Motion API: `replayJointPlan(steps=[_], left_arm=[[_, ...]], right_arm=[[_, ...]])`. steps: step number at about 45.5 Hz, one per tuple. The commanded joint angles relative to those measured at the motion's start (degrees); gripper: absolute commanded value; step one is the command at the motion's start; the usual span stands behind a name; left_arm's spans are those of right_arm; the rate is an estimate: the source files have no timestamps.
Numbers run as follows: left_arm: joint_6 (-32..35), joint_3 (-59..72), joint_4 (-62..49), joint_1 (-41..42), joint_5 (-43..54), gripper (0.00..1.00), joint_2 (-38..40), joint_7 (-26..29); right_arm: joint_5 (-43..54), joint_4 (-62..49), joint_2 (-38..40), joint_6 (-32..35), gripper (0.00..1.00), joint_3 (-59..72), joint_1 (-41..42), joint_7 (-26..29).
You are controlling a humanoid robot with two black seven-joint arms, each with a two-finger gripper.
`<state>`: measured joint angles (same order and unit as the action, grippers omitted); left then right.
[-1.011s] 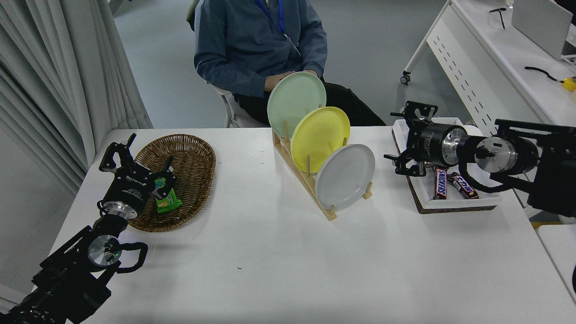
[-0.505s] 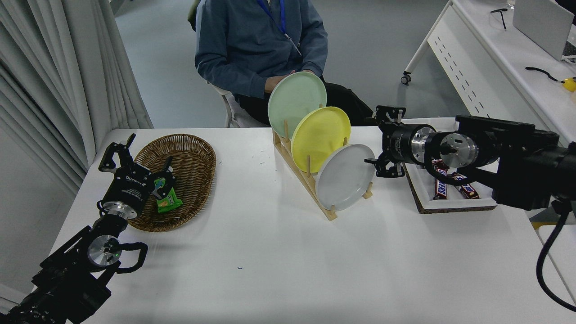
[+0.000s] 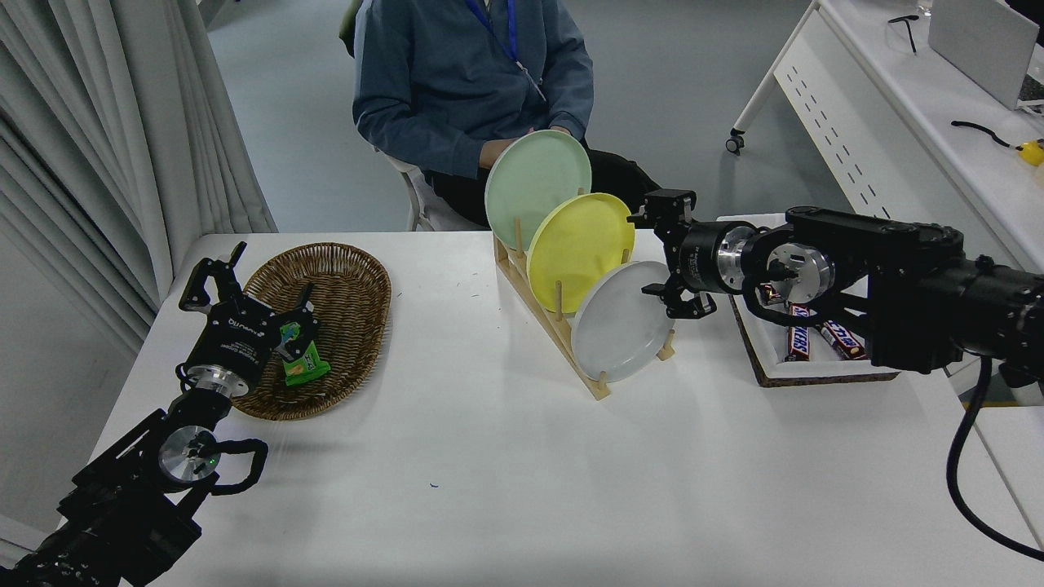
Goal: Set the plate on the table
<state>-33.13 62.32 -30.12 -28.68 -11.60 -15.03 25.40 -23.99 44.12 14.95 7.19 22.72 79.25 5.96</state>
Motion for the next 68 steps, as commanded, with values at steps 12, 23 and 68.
replayJointPlan(steps=[12, 23, 68], left_arm=[[0.00, 0.00, -0.03, 0.03, 0.00, 1.00, 0.00, 0.00], [0.00, 0.00, -0.03, 0.03, 0.00, 1.00, 0.00, 0.00], [0.00, 0.00, -0.03, 0.03, 0.00, 1.00, 0.00, 0.00]], right_arm=[[0.35, -0.35, -1.06, 1.34, 1.00, -1.01, -0.24, 0.10], [-6.50, -0.26, -1.15, -0.15, 0.99, -0.05, -0.41, 1.15], [-8.26, -4.65, -4.05, -5.78, 0.70, -3.21, -0.24, 8.98]])
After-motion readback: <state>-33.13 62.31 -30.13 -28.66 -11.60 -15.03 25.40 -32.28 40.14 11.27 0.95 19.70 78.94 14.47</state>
